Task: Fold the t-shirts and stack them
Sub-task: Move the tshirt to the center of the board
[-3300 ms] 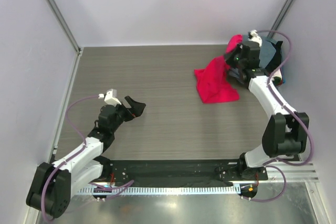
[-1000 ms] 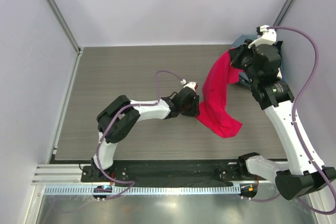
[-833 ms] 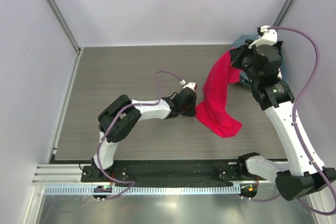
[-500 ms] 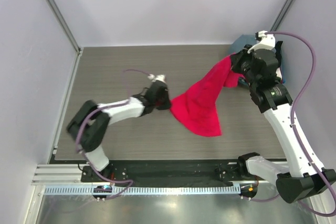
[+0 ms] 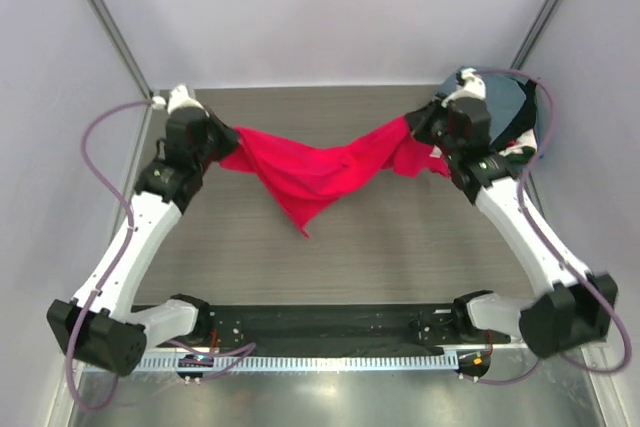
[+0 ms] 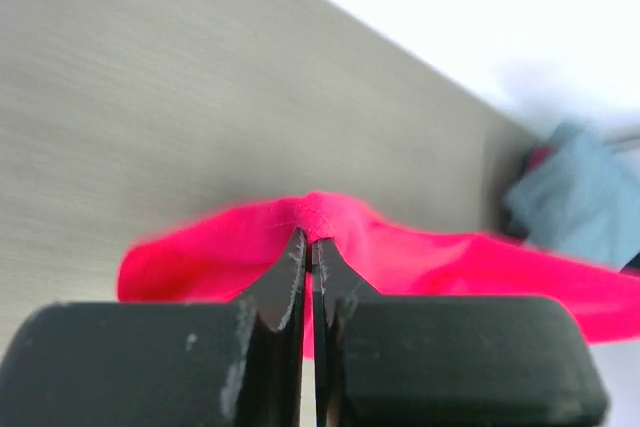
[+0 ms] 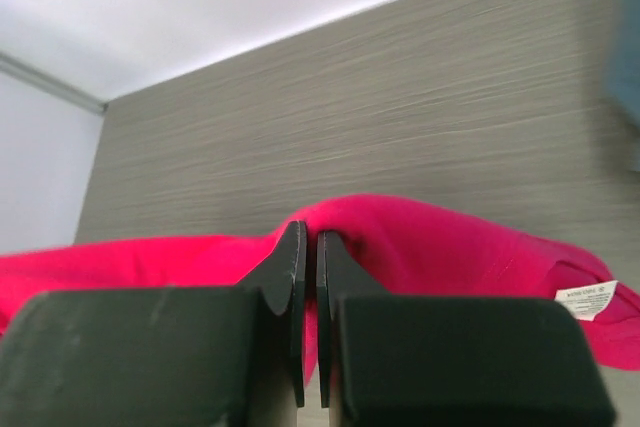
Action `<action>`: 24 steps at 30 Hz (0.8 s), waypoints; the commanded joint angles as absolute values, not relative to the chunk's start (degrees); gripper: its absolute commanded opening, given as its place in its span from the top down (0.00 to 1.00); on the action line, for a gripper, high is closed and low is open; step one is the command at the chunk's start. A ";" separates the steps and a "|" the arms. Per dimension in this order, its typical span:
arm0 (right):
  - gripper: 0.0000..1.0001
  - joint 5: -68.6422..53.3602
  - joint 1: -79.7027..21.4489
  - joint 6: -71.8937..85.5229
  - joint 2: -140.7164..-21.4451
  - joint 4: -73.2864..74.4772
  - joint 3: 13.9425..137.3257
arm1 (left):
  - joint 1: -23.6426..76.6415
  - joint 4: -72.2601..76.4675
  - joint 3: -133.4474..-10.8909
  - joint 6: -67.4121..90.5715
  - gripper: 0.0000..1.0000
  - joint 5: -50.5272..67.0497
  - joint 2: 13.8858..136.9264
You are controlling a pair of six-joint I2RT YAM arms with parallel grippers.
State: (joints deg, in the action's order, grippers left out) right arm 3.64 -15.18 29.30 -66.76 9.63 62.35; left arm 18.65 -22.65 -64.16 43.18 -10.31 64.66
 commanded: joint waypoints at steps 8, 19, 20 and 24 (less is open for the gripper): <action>0.99 -8.00 -17.31 37.36 -87.53 4.52 94.72 | 13.62 -50.59 -114.05 31.29 1.00 -5.90 73.38; 0.21 -8.52 -17.31 33.14 -84.65 5.72 73.35 | 13.71 -37.90 -87.31 36.11 1.00 13.59 60.39; 0.23 -8.87 -17.31 32.61 -82.81 5.19 71.30 | 13.71 -35.01 -81.10 37.34 1.00 19.28 60.21; 0.30 -11.85 -17.67 29.19 -77.88 6.68 63.57 | 17.21 -29.45 -70.94 41.04 1.00 20.86 59.33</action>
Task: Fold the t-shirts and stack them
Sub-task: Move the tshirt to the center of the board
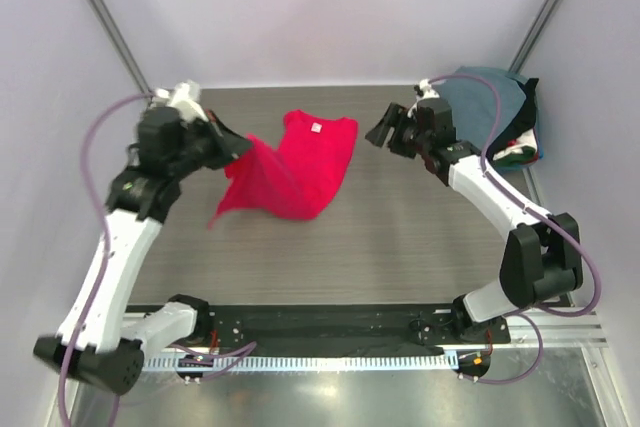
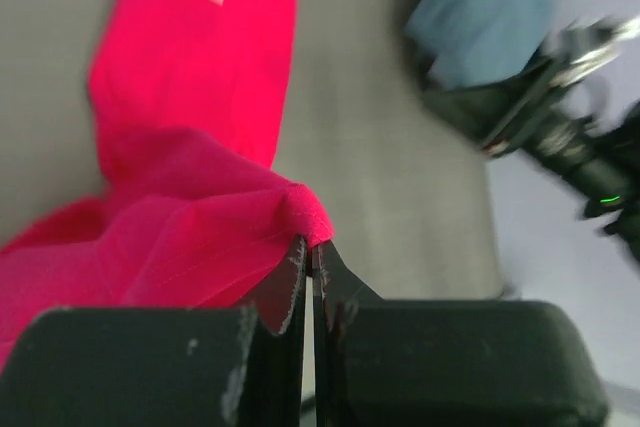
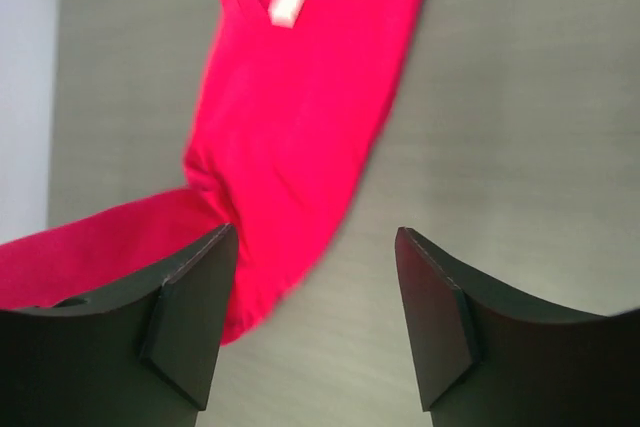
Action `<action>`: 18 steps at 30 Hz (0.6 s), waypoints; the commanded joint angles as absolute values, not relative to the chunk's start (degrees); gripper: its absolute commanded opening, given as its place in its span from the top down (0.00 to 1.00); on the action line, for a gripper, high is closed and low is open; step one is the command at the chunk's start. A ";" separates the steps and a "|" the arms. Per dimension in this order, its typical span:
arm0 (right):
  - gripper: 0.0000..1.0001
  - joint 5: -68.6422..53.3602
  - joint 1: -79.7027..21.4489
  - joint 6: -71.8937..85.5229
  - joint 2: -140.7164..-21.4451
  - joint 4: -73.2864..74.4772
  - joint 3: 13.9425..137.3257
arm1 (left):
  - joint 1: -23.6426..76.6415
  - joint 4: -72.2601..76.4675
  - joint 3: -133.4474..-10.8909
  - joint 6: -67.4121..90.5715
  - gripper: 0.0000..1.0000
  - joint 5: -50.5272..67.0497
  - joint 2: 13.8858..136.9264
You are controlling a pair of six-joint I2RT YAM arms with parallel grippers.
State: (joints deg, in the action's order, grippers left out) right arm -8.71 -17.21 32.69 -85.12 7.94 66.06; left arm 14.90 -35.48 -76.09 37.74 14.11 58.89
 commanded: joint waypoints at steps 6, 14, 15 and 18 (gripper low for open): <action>0.34 -18.99 -22.75 25.58 -68.31 5.98 53.11 | 29.26 -24.44 -67.32 42.36 1.00 13.26 59.58; 0.34 -21.36 -27.77 24.00 -60.30 6.15 46.59 | 41.56 -17.42 -70.04 44.73 1.00 8.62 69.68; 0.34 -19.97 -27.77 23.99 -57.51 6.94 45.28 | 44.01 -15.92 -71.70 45.35 1.00 8.27 72.31; 0.34 -14.88 -27.77 23.64 -52.84 9.75 44.04 | 47.71 -15.73 -76.53 44.83 1.00 7.39 77.50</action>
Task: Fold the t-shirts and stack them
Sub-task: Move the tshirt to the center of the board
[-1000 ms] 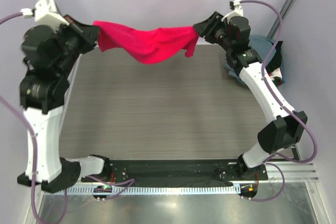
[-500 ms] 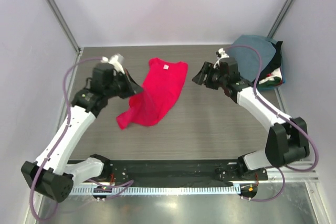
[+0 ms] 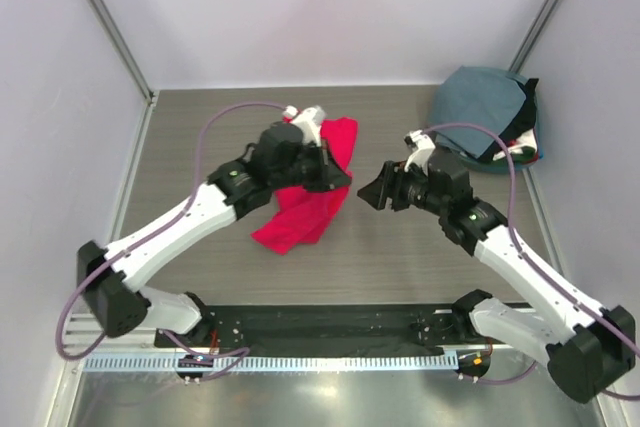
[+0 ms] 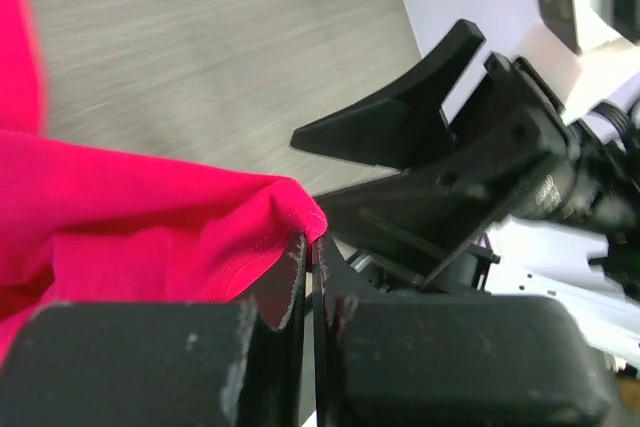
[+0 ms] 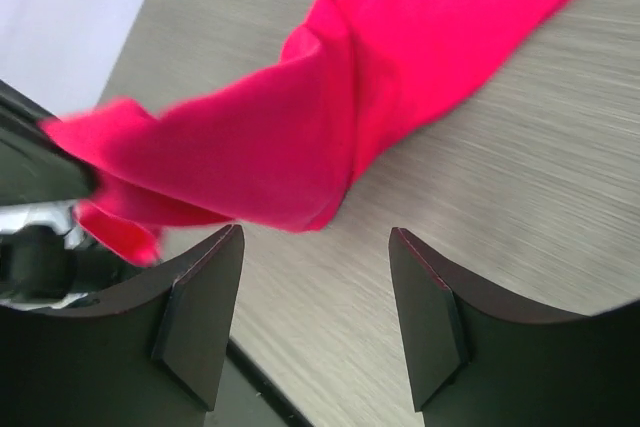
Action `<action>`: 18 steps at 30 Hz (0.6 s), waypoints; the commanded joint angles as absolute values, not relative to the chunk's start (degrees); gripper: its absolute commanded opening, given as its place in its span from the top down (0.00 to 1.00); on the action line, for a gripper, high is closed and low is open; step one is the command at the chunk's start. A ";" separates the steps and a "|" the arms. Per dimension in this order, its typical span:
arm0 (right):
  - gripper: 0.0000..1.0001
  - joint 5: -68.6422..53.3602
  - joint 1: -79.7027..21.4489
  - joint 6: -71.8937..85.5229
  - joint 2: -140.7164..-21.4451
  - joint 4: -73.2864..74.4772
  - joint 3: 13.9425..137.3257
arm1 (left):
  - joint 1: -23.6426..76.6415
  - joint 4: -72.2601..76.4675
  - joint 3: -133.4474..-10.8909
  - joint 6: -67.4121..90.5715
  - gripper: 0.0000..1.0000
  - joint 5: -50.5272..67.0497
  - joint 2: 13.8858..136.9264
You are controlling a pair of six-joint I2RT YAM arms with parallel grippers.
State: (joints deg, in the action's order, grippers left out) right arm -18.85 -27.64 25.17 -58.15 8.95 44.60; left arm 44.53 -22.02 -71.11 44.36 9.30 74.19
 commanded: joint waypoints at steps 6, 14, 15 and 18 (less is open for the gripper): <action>0.41 33.18 -27.51 31.20 -39.85 25.48 44.83 | 58.69 -12.49 -86.30 43.95 1.00 5.28 88.57; 0.33 37.54 -27.42 32.17 -34.37 30.05 45.97 | 62.93 -16.52 -89.66 38.85 0.13 3.45 95.72; 0.33 36.92 -27.51 31.99 -34.28 30.32 45.97 | 62.32 -16.78 -88.69 38.24 0.11 1.77 94.76; 0.32 32.01 -27.42 30.42 -34.01 30.59 45.27 | 58.30 -17.31 -84.12 38.14 0.06 -1.06 90.01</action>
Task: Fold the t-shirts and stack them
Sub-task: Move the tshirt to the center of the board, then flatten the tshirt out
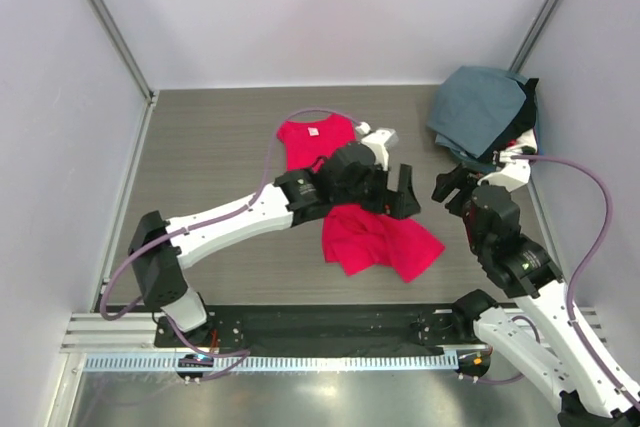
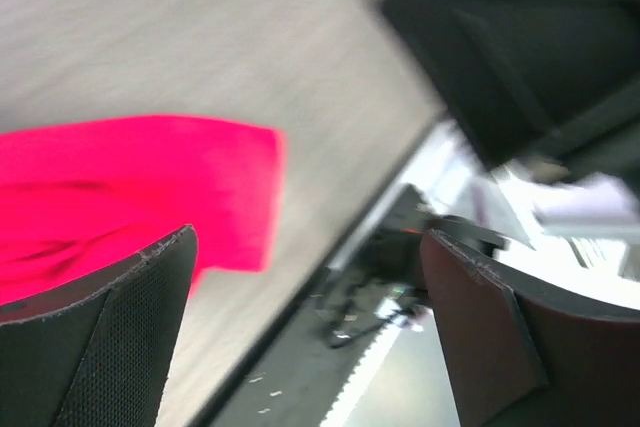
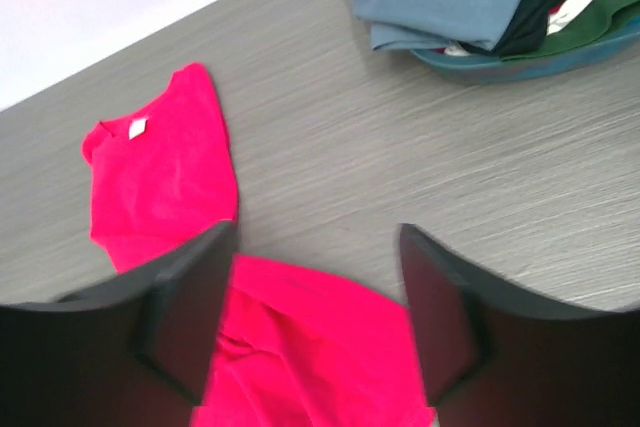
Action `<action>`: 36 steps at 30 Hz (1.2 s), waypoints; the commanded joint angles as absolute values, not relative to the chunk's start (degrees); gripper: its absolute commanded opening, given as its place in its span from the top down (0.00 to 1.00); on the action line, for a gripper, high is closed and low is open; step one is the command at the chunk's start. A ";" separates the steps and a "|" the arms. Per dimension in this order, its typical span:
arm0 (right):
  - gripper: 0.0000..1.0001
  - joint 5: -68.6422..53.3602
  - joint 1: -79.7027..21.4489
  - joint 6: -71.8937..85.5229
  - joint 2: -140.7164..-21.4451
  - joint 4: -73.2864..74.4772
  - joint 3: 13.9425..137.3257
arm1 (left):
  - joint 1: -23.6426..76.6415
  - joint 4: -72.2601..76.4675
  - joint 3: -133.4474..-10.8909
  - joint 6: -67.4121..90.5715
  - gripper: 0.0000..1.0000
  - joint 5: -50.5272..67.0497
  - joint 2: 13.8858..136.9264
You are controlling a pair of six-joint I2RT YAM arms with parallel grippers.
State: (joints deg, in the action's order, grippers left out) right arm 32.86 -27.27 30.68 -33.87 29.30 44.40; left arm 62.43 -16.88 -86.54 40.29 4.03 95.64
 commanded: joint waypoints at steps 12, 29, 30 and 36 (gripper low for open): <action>0.37 3.79 -27.33 29.27 -50.42 31.38 42.99 | 39.74 -13.46 -58.46 41.14 0.01 -1.40 75.86; 0.44 3.08 -28.91 51.76 -47.02 39.11 28.75 | 37.18 -0.62 -45.27 35.34 0.05 -9.22 75.86; 0.45 3.95 -29.53 52.20 -47.28 39.29 27.70 | 37.18 -0.27 -44.48 34.64 0.05 -9.40 75.50; 0.44 4.83 -35.41 53.35 -49.74 40.16 26.28 | 37.18 1.93 -41.84 33.84 0.05 -9.59 73.21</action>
